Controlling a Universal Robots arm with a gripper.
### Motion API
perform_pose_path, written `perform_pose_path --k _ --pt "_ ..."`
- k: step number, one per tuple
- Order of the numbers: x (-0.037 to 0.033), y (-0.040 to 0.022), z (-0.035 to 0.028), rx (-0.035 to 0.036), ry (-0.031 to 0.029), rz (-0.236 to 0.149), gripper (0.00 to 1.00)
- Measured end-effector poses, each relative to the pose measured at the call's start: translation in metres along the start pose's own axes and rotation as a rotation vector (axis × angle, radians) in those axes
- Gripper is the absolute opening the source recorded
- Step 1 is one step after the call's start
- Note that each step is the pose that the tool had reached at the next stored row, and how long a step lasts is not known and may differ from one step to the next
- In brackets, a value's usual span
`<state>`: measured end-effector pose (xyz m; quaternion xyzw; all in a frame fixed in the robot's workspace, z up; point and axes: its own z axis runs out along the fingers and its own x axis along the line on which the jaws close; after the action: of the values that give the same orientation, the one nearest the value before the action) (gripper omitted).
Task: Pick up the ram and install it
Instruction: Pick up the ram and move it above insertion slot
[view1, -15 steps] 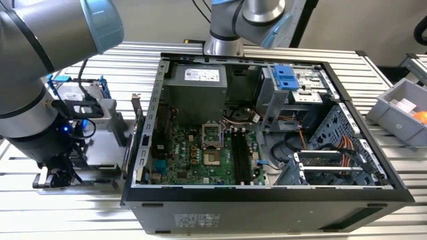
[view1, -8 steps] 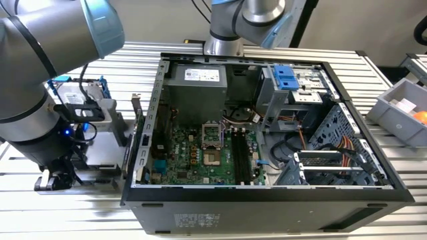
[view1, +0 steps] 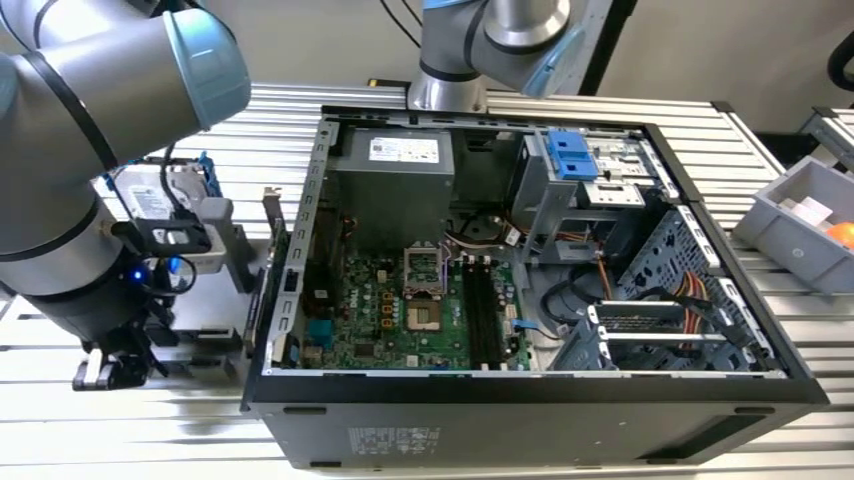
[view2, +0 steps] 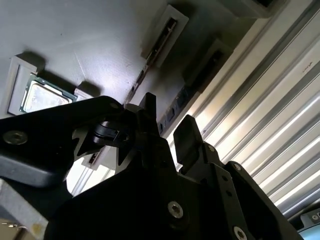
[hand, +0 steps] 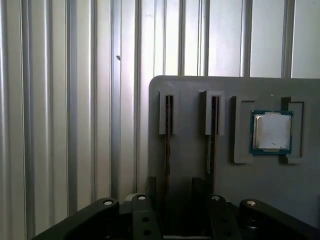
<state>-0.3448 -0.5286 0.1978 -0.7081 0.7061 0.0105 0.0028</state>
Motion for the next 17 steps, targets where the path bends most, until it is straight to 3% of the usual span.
perform_pose_path --k 17 --pt "0.0016 0.0030 0.0103 -0.0005 0.0002 0.000 1.00"
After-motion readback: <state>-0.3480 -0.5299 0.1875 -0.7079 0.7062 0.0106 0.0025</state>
